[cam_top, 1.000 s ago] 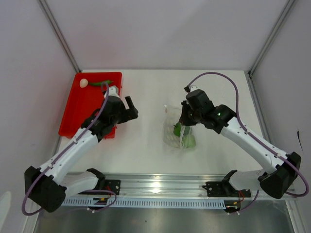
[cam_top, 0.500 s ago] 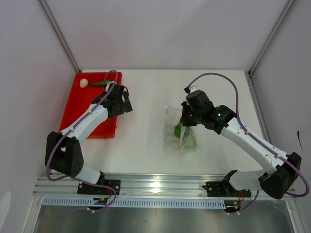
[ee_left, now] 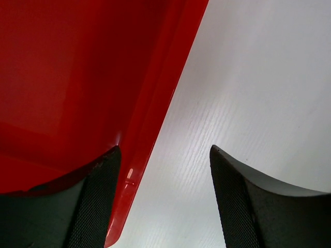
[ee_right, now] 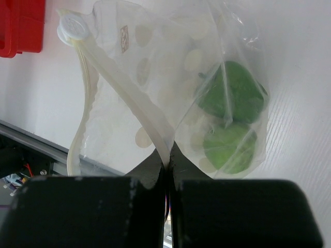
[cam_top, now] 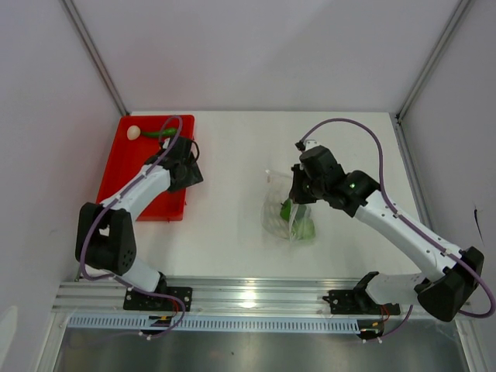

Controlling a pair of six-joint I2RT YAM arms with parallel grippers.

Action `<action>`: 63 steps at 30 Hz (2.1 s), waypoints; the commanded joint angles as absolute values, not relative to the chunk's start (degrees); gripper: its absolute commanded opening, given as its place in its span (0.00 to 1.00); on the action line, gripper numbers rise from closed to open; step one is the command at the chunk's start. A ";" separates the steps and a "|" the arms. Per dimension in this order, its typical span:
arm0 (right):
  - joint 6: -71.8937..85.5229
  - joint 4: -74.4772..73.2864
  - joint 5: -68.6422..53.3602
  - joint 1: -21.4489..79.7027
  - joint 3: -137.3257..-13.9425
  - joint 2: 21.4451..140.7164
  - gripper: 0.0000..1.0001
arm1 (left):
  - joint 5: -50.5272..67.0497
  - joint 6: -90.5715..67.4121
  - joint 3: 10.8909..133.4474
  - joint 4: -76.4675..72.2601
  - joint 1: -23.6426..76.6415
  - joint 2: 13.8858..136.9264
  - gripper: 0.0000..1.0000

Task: Place the food in the zip-top bag and seal the zipper
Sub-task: Move the bin to the center of the board, then pick up the fake vegetable from the bin.

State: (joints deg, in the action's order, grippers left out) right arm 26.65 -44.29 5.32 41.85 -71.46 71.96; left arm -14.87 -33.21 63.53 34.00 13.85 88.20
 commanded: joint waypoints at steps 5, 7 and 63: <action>25.58 -42.63 4.66 41.13 -70.14 69.35 0.00 | -13.27 -38.49 61.09 33.31 13.45 89.56 0.65; 25.49 -42.71 4.57 40.96 -70.05 69.26 0.00 | -13.45 -39.37 60.56 33.13 13.45 89.65 0.65; 22.76 -41.22 1.67 39.11 -69.17 73.83 0.00 | -8.46 -56.24 58.28 22.44 0.19 78.92 0.99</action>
